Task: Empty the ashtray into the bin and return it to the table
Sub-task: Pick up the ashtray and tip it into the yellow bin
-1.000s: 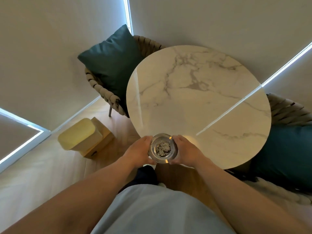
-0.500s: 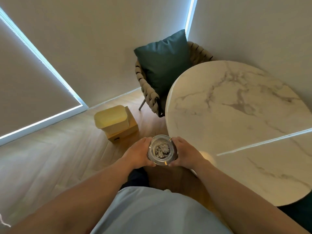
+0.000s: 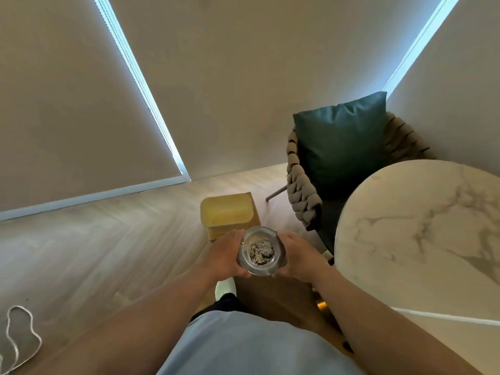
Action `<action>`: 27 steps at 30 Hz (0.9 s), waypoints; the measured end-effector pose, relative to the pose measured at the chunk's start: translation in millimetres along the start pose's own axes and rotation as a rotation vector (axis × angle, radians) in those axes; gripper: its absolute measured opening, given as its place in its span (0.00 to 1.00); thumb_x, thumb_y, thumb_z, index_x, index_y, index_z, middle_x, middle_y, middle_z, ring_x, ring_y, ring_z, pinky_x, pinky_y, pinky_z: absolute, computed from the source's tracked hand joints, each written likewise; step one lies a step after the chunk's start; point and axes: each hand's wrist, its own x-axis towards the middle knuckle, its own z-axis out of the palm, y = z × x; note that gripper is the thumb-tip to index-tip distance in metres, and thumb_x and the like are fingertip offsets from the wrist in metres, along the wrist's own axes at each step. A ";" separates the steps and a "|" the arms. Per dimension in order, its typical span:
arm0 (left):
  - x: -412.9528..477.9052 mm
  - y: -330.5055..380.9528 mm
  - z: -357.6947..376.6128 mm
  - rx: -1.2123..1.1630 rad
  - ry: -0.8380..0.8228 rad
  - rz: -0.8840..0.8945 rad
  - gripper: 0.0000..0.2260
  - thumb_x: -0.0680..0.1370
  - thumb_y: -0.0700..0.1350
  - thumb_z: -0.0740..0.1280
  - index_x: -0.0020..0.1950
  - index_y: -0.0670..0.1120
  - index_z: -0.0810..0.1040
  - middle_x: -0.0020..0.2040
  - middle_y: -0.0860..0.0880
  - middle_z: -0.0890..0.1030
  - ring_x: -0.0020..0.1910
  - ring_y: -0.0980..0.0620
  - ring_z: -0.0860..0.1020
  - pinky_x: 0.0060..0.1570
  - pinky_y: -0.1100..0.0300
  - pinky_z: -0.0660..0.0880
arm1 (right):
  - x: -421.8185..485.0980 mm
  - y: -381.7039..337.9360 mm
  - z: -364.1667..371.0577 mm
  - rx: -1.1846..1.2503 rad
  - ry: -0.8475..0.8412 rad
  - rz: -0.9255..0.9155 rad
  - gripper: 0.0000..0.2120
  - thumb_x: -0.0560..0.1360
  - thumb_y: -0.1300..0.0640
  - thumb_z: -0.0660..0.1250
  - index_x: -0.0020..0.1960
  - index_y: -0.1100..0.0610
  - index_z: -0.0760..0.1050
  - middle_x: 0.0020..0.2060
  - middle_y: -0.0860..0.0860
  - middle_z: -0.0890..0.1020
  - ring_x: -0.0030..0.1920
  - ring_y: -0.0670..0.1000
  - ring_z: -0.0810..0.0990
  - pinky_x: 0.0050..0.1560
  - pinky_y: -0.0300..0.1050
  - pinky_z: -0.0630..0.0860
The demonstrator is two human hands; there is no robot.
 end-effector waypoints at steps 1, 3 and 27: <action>3.9 -8.3 -10.0 -0.016 0.011 -0.009 0.39 0.58 0.56 0.82 0.65 0.56 0.68 0.58 0.55 0.76 0.55 0.54 0.75 0.55 0.52 0.75 | 14.9 -6.7 -2.3 -0.001 -0.011 -0.006 0.43 0.60 0.44 0.81 0.69 0.47 0.64 0.63 0.45 0.73 0.63 0.48 0.72 0.64 0.51 0.75; 11.6 -25.6 -31.7 -0.036 0.031 -0.033 0.40 0.58 0.55 0.82 0.66 0.55 0.68 0.58 0.55 0.76 0.55 0.52 0.76 0.54 0.52 0.76 | 45.8 -21.5 -6.4 -0.005 -0.025 -0.026 0.42 0.60 0.43 0.81 0.68 0.46 0.64 0.62 0.44 0.73 0.61 0.46 0.72 0.61 0.50 0.76; 166.1 -188.8 -53.0 -0.041 0.024 -0.153 0.42 0.57 0.58 0.82 0.66 0.53 0.68 0.59 0.55 0.75 0.56 0.53 0.74 0.54 0.53 0.74 | 270.6 6.8 39.8 0.066 -0.164 -0.032 0.45 0.59 0.43 0.81 0.70 0.46 0.62 0.66 0.44 0.71 0.64 0.47 0.73 0.63 0.50 0.75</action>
